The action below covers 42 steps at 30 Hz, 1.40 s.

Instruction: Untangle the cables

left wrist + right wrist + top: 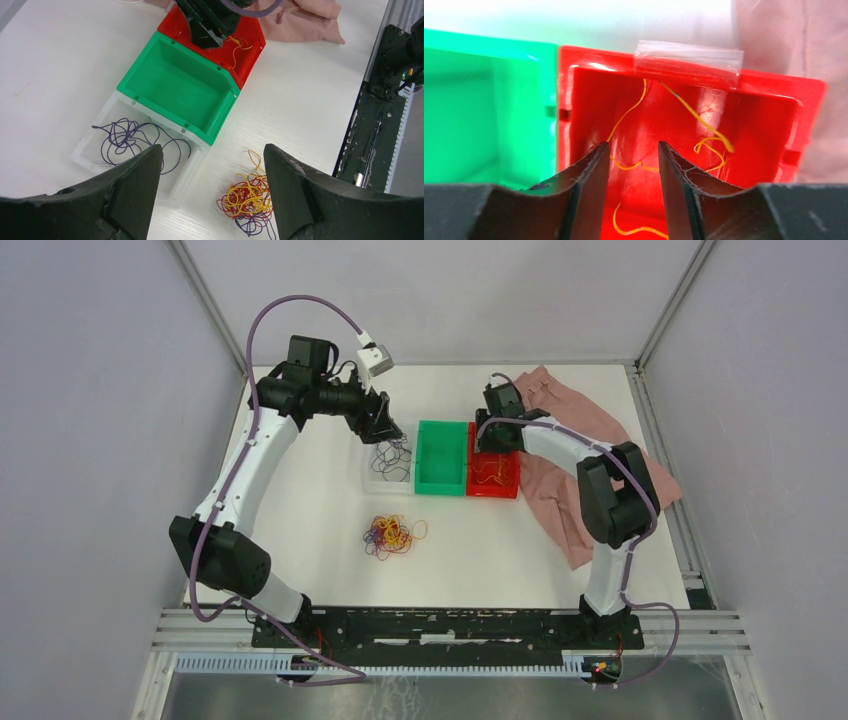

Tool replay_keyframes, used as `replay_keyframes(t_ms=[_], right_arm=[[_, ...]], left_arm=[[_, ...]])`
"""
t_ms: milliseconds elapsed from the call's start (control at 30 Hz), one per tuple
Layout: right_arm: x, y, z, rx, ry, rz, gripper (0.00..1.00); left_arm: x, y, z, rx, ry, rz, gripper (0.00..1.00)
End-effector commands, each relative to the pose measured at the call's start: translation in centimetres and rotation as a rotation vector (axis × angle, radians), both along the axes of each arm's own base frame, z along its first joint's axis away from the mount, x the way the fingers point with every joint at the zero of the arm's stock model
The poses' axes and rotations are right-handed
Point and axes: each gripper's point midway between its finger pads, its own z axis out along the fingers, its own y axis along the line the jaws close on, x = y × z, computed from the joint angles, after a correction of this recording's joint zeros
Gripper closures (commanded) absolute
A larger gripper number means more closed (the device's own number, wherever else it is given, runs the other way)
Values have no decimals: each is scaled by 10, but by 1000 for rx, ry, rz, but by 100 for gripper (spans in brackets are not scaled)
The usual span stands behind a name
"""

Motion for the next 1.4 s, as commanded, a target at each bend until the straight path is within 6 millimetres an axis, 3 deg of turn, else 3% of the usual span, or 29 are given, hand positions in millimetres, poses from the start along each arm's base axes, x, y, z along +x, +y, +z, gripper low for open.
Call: replay_keyframes(t_ms=[0,100,367,500,600,767,900,1033,1167,1367], right_arm=[[18,11,94,73,-182,29,51],[14,11,115,95,-209,40,47],[-4,7,143,112,-263,59,42],[-28,31,148,113,-299,147,42],[-60,64,141,157,-316,247,42],[-128,129,106,193,-295,550,43],[-164,154,69,173,-175,716,43],[-180,157,33,131,-48,786,41],[-180,155,6,82,24,797,41],[-177,173,-9,91,94,848,40]], left_arm=[[1,1,32,-42,-94,3,19],[3,4,34,-41,-97,17,19],[6,13,33,-36,-91,45,19],[7,22,25,-35,-69,62,19],[3,35,13,-8,-44,75,19],[-5,60,-7,7,0,102,20],[-20,67,-23,46,-2,87,21],[-32,68,-29,50,3,74,22],[-35,67,-24,41,-2,73,22],[-36,65,-12,19,-12,70,22]])
